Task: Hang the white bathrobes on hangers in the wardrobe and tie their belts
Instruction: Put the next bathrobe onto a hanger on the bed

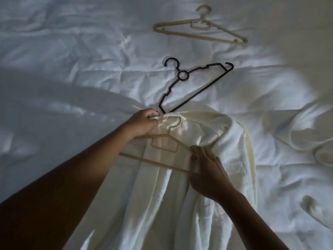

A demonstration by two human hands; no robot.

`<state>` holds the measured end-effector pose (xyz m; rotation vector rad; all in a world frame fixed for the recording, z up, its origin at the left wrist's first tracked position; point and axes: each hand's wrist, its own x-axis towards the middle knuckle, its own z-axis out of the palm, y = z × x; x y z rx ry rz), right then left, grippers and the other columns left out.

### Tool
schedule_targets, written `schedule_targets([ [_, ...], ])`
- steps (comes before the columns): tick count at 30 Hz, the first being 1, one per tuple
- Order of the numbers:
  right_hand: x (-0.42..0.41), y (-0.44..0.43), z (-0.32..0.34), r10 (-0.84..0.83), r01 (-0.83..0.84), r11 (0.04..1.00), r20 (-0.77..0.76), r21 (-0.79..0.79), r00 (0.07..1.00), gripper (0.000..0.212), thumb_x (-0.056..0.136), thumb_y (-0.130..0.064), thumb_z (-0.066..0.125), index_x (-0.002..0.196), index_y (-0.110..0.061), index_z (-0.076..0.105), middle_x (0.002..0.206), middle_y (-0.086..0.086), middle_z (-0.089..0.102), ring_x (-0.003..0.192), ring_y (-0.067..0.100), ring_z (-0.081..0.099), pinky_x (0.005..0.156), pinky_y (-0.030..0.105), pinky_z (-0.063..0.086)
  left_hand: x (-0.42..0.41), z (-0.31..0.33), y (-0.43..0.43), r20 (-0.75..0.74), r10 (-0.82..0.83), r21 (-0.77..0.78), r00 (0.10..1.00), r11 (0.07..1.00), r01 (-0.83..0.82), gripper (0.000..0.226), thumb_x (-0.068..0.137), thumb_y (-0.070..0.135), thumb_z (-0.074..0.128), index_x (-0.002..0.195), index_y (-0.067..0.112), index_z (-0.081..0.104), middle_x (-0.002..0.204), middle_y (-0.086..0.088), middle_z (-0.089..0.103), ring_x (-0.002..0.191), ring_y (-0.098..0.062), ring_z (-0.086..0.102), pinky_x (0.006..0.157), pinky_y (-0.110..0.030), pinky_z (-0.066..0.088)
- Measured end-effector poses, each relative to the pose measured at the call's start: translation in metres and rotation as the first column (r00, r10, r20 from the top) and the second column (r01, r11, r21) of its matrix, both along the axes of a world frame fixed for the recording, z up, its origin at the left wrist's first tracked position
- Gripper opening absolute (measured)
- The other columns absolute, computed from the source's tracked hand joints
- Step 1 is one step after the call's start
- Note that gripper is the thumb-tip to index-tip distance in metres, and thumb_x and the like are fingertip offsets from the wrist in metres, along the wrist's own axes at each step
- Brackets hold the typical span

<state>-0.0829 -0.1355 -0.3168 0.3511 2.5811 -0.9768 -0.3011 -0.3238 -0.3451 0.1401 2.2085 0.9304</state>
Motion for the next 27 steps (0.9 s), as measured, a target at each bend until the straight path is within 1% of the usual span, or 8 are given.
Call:
schedule_targets([
  [4, -0.031, 0.011, -0.012, 0.080, -0.078, 0.987, -0.003, 0.142, 0.997, 0.063, 0.079, -0.021, 0.059, 0.139, -0.033, 0.043, 0.129, -0.006, 0.054, 0.124, 0.022, 0.047, 0.106, 0.041, 0.034, -0.002, 0.002, -0.008, 0.026, 0.043, -0.026, 0.999, 0.999, -0.042, 0.012, 0.085, 0.024, 0.067, 0.097, 0.022, 0.069, 0.089, 0.002, 0.068, 0.081, -0.018, 0.061, 0.072, -0.031, 0.044],
  [8, -0.050, 0.029, -0.013, 0.173, -0.168, 0.969, -0.010, 0.179, 0.985, 0.079, 0.068, -0.014, 0.063, 0.140, -0.038, 0.042, 0.132, -0.009, 0.049, 0.130, 0.019, 0.040, 0.107, 0.036, 0.025, -0.007, 0.012, -0.015, 0.057, 0.069, 0.031, 0.996, 0.997, -0.071, 0.006, 0.091, 0.023, 0.067, 0.089, 0.019, 0.064, 0.078, 0.005, 0.059, 0.074, -0.013, 0.053, 0.063, -0.031, 0.037],
  [12, -0.052, 0.039, -0.010, 0.193, -0.182, 0.974, -0.073, 0.137, 0.978, 0.088, 0.064, -0.002, 0.063, 0.142, -0.037, 0.044, 0.132, -0.013, 0.051, 0.130, 0.017, 0.046, 0.108, 0.035, 0.027, -0.006, 0.010, -0.019, 0.193, 0.007, 0.245, 0.981, 0.968, -0.055, 0.031, 0.093, 0.035, 0.072, 0.122, 0.026, 0.070, 0.120, 0.011, 0.072, 0.116, -0.007, 0.065, 0.102, -0.029, 0.045],
  [14, -0.051, 0.041, -0.009, 0.139, -0.132, 0.989, -0.096, 0.072, 0.986, 0.086, 0.063, -0.001, 0.063, 0.140, -0.036, 0.048, 0.134, -0.014, 0.052, 0.127, 0.015, 0.050, 0.109, 0.042, 0.036, -0.005, 0.011, -0.016, 0.175, -0.067, 0.187, 0.982, 0.982, 0.033, 0.037, 0.091, 0.043, 0.073, 0.126, 0.032, 0.070, 0.122, 0.016, 0.072, 0.117, -0.004, 0.065, 0.111, -0.032, 0.044],
  [19, -0.049, 0.056, -0.013, 0.018, -0.013, 0.998, -0.078, 0.067, 0.997, 0.075, 0.068, -0.014, 0.071, 0.139, -0.032, 0.057, 0.134, -0.003, 0.057, 0.127, 0.024, 0.053, 0.109, 0.044, 0.043, -0.003, 0.030, -0.007, 0.154, -0.200, -0.022, 0.968, 0.978, 0.206, 0.054, 0.081, 0.077, 0.062, 0.116, 0.038, 0.072, 0.114, 0.016, 0.072, 0.105, -0.005, 0.067, 0.103, -0.033, 0.049],
  [21, -0.046, 0.056, -0.015, 0.038, -0.039, 0.994, 0.016, 0.106, 0.999, 0.080, 0.069, -0.019, 0.070, 0.146, -0.035, 0.050, 0.140, -0.003, 0.052, 0.132, 0.025, 0.048, 0.113, 0.044, 0.037, -0.002, 0.034, 0.000, 0.111, -0.353, -0.153, 0.929, 0.917, 0.367, 0.053, 0.090, 0.075, 0.052, 0.119, 0.034, 0.069, 0.123, 0.006, 0.069, 0.109, -0.013, 0.064, 0.103, -0.038, 0.048],
  [24, -0.045, 0.054, -0.015, 0.072, -0.078, 0.993, 0.070, 0.086, 0.995, 0.086, 0.066, -0.029, 0.059, 0.150, -0.037, 0.042, 0.148, -0.005, 0.047, 0.139, 0.023, 0.043, 0.115, 0.050, 0.035, 0.002, 0.034, 0.006, 0.074, -0.570, -0.400, 0.818, 0.735, 0.548, 0.063, 0.095, 0.075, 0.039, 0.138, 0.031, 0.055, 0.140, -0.003, 0.057, 0.128, -0.027, 0.053, 0.106, -0.043, 0.036],
  [27, -0.051, 0.065, -0.012, 0.112, -0.116, 0.987, 0.038, 0.108, 0.993, 0.091, 0.062, -0.024, 0.058, 0.149, -0.041, 0.037, 0.147, -0.009, 0.048, 0.138, 0.023, 0.046, 0.114, 0.051, 0.035, 0.002, 0.031, -0.001, 0.028, -0.591, -0.402, 0.806, 0.732, 0.550, 0.066, 0.092, 0.075, 0.047, 0.144, 0.034, 0.046, 0.140, -0.001, 0.053, 0.134, -0.027, 0.047, 0.105, -0.046, 0.033],
])
